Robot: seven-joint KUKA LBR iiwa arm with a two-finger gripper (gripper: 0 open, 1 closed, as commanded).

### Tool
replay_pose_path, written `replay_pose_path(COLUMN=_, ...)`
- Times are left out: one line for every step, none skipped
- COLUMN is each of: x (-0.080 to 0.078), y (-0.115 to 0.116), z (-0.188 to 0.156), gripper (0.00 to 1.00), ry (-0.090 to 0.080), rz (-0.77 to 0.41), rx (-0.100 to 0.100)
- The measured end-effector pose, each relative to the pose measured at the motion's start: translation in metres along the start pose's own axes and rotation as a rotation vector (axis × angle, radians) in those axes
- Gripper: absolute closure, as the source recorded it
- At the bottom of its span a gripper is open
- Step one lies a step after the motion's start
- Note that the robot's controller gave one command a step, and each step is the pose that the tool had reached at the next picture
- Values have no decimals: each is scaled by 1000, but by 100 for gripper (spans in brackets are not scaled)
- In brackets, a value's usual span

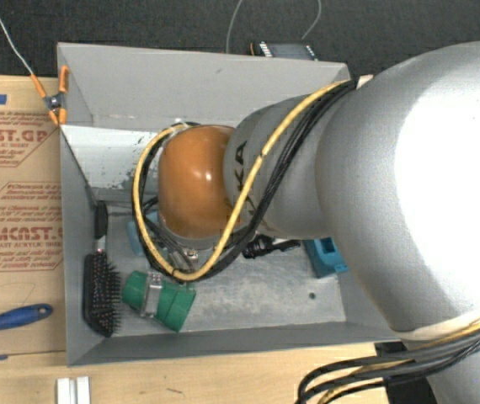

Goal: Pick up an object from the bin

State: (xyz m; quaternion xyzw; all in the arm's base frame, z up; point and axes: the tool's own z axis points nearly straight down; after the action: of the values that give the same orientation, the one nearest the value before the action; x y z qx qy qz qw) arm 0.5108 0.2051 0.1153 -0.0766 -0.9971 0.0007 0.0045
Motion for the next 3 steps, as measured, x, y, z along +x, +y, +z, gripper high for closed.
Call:
replay_pose_path(x=30, y=8, z=4, gripper=0, ry=3, rz=103, rx=0)
replay_pose_path(x=-6, y=18, z=47, gripper=0, ry=3, rz=-8, rx=0)
replay_pose_path(x=13, y=13, z=46, gripper=0, ry=1, rz=-396, rx=-1)
